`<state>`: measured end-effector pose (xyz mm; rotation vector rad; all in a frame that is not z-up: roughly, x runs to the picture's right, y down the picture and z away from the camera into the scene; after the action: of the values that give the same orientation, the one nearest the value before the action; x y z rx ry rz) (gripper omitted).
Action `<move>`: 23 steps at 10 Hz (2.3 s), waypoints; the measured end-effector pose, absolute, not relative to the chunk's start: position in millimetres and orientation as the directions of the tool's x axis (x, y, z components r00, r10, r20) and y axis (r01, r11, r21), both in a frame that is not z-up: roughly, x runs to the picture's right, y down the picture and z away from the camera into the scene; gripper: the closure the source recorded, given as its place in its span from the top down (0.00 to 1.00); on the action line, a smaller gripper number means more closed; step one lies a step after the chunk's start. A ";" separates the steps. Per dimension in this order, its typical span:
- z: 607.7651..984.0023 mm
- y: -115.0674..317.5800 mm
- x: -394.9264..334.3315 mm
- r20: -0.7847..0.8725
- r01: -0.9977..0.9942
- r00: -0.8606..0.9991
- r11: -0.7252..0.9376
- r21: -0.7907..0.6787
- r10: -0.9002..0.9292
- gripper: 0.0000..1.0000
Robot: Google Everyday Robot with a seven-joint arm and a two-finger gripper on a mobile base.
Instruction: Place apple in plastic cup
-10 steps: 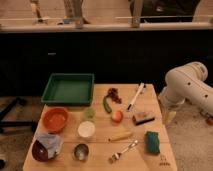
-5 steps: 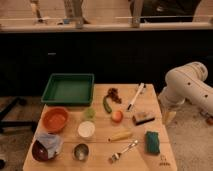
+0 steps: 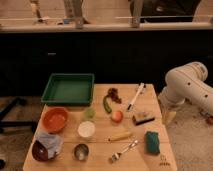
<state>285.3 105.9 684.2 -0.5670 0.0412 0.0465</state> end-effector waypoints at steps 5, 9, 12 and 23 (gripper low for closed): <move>684.2 105.9 285.3 -0.052 -0.055 0.998 0.843 -0.536 0.033 0.80; 684.8 106.3 284.2 -0.050 -0.052 0.998 0.844 -0.533 0.031 0.80; 689.3 111.3 252.8 -0.003 0.014 1.000 0.843 -0.537 -0.019 0.80; 725.8 126.1 146.5 0.050 0.051 0.998 0.836 -0.546 -0.028 0.80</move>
<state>146.5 126.1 725.8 -0.5790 -0.0410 -0.0414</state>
